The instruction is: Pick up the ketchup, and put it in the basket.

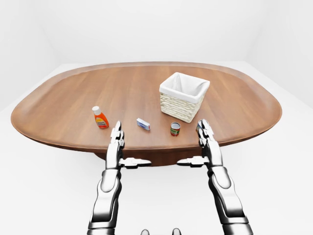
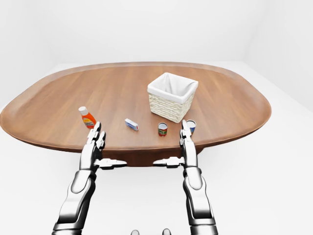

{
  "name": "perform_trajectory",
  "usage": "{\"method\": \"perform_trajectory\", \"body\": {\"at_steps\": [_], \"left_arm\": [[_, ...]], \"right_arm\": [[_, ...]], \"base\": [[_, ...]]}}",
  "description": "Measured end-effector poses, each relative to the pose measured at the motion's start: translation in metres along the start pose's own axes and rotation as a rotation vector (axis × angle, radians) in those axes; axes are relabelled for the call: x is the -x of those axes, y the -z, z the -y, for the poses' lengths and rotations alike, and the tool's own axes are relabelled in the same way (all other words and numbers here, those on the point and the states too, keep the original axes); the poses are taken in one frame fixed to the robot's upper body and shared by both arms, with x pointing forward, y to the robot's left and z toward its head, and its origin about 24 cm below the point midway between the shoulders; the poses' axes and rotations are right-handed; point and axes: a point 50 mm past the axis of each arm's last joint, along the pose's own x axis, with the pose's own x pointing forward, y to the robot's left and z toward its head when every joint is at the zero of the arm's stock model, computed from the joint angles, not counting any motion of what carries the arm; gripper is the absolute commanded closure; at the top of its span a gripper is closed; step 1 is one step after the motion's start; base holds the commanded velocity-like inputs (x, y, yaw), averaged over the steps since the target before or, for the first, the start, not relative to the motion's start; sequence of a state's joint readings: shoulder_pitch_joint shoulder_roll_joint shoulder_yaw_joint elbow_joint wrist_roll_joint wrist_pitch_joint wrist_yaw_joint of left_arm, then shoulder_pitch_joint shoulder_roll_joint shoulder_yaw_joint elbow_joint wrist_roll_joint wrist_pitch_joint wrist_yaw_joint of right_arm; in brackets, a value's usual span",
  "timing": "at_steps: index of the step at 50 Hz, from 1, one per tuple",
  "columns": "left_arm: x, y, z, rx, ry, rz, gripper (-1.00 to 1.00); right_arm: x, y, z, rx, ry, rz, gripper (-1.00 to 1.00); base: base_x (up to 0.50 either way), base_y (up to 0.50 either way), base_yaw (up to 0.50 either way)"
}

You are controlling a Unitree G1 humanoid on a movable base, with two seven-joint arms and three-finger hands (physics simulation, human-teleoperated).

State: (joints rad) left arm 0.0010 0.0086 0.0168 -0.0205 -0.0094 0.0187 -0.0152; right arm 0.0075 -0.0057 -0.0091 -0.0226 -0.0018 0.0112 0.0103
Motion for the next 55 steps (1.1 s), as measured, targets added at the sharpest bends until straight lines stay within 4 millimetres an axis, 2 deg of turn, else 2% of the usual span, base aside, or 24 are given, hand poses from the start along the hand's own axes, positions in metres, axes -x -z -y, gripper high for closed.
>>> {"method": "perform_trajectory", "body": {"at_steps": [16,28,34,50,55], "left_arm": [[0.001,-0.005,-0.005,-0.004,0.002,0.004,-1.00],[0.018,-0.029,-0.008,-0.009,-0.005,0.083,-1.00],[0.023,-0.037,-0.009,-0.009,-0.007,0.118,-1.00],[0.031,-0.048,-0.013,0.015,-0.008,0.168,-1.00],[0.034,-0.050,-0.014,0.034,-0.005,0.178,-1.00]], "right_arm": [[0.002,-0.004,0.001,0.022,-0.008,0.006,-1.00],[0.021,-0.031,-0.003,0.047,0.000,0.087,-1.00],[0.026,-0.037,-0.005,0.059,0.001,0.116,-1.00],[0.029,-0.042,-0.008,0.077,-0.004,0.135,-1.00],[0.029,-0.041,-0.008,0.082,-0.007,0.132,-1.00]], "base": [[0.00,0.00,0.00],[0.00,0.00,0.00],[0.00,0.00,0.00],[0.00,0.00,0.00],[0.43,0.07,0.00]]}}
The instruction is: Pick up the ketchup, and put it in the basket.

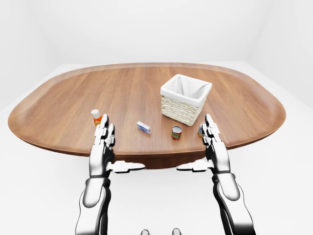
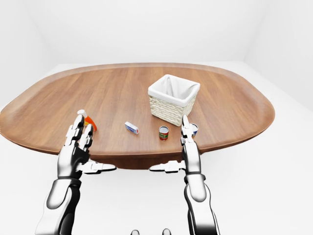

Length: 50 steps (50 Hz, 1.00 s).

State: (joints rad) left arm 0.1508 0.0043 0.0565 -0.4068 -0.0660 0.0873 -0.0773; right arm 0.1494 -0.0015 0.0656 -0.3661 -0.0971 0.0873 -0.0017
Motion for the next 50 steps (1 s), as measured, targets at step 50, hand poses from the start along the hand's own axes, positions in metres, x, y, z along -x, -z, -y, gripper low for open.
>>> {"method": "perform_trajectory", "body": {"at_steps": [50], "left_arm": [[0.0054,-0.0038,-0.0065,0.034,0.001,0.014,-1.00]], "right_arm": [[0.0037,-0.0036,-0.0054,0.036,-0.002,0.013,-1.00]], "base": [[0.19,0.04,0.00]]}}
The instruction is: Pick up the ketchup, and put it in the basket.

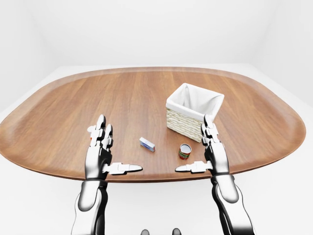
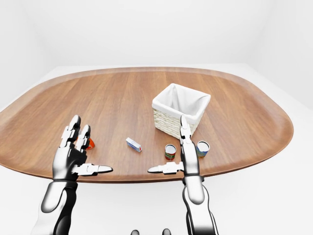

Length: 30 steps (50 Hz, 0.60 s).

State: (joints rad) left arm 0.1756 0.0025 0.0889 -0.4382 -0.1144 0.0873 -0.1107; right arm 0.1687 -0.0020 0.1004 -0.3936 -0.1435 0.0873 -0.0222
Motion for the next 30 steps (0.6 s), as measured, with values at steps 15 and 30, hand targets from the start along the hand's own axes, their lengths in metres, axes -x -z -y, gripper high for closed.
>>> {"method": "perform_trajectory", "body": {"at_steps": [15,30], "left_arm": [[0.0015,-0.0008,-0.0013,0.009,-0.003,0.003,-1.00],[0.0019,0.0004,-0.0009,0.009,-0.001,-0.003,-1.00]], "right_arm": [[0.0026,-0.0029,-0.0008,-0.007,-0.015,0.010,-1.00],[0.0026,-0.0036,-0.0008,-0.008,-0.016,0.013,-1.00]], "base": [[0.35,0.00,0.00],[0.50,0.00,0.00]]}}
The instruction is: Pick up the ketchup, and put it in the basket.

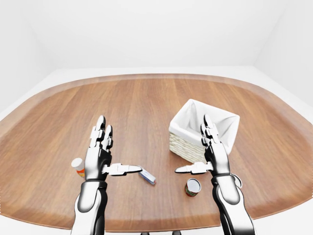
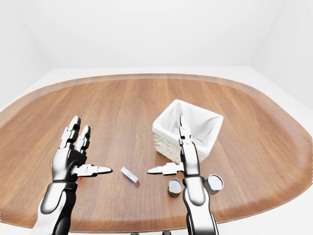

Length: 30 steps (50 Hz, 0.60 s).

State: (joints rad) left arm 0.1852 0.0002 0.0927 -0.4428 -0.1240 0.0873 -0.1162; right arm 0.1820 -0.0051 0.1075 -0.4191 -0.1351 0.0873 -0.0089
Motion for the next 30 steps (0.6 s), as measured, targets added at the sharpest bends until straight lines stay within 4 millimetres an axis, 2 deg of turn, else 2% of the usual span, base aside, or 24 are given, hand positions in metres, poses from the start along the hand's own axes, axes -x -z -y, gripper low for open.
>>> {"method": "perform_trajectory", "body": {"at_steps": [16,30], "left_arm": [[0.001,-0.005,-0.002,-0.010,-0.003,0.020,-1.00],[0.006,-0.020,-0.014,-0.025,-0.037,0.077,-1.00]], "right_arm": [[-0.001,0.000,0.001,0.002,0.015,0.001,-1.00],[0.001,-0.001,0.003,0.000,0.022,0.009,-1.00]], "base": [[0.00,0.00,0.00],[0.00,0.00,0.00]]}}
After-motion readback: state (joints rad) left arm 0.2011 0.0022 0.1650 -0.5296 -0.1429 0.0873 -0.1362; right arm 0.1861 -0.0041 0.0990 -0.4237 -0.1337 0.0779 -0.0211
